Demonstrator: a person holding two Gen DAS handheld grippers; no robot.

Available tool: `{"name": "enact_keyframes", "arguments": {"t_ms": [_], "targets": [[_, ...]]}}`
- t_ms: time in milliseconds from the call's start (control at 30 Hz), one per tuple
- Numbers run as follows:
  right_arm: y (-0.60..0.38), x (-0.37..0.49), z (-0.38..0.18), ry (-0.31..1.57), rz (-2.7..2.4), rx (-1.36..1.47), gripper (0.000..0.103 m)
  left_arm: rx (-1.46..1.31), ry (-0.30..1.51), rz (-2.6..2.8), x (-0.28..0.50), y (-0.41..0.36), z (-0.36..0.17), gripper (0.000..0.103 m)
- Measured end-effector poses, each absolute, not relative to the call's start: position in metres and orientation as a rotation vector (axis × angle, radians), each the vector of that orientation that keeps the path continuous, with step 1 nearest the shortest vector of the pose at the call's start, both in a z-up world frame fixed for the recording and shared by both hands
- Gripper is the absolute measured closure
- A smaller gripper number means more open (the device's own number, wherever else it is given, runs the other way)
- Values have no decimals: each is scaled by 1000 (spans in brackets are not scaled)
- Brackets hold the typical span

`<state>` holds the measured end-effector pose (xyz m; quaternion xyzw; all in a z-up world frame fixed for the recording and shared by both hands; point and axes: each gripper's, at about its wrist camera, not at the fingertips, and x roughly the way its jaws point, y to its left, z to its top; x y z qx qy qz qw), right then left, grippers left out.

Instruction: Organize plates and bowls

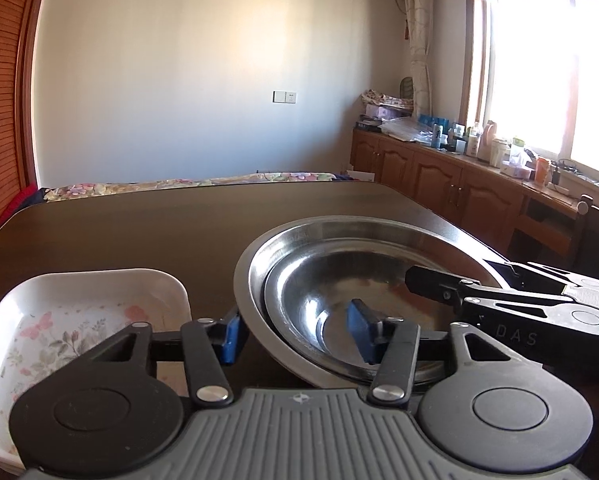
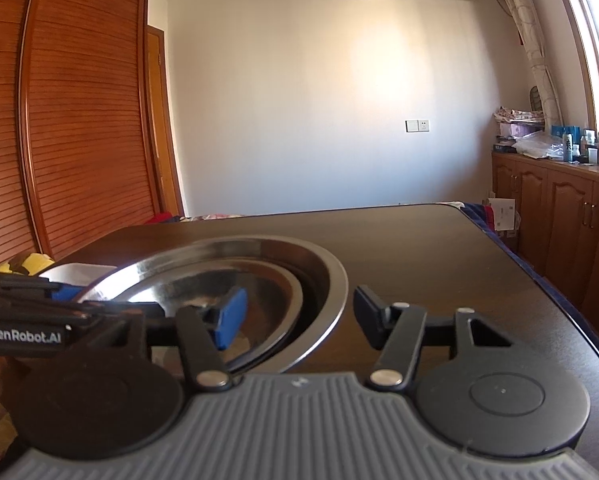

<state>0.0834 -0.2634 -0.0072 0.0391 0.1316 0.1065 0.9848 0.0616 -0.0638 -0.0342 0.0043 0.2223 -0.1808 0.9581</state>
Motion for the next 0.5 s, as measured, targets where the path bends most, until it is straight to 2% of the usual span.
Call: {"name": "enact_keyframes", "arguments": {"t_ms": [167, 267, 500], "targets": [[-265, 86, -8, 270, 227, 97, 52, 3, 449, -360, 63, -65, -35, 51], [-265, 86, -8, 271, 235, 100, 56, -1, 449, -351, 61, -68, -35, 56], [-269, 87, -9, 275, 258, 146, 58, -4, 458, -345, 58, -69, -34, 62]]}}
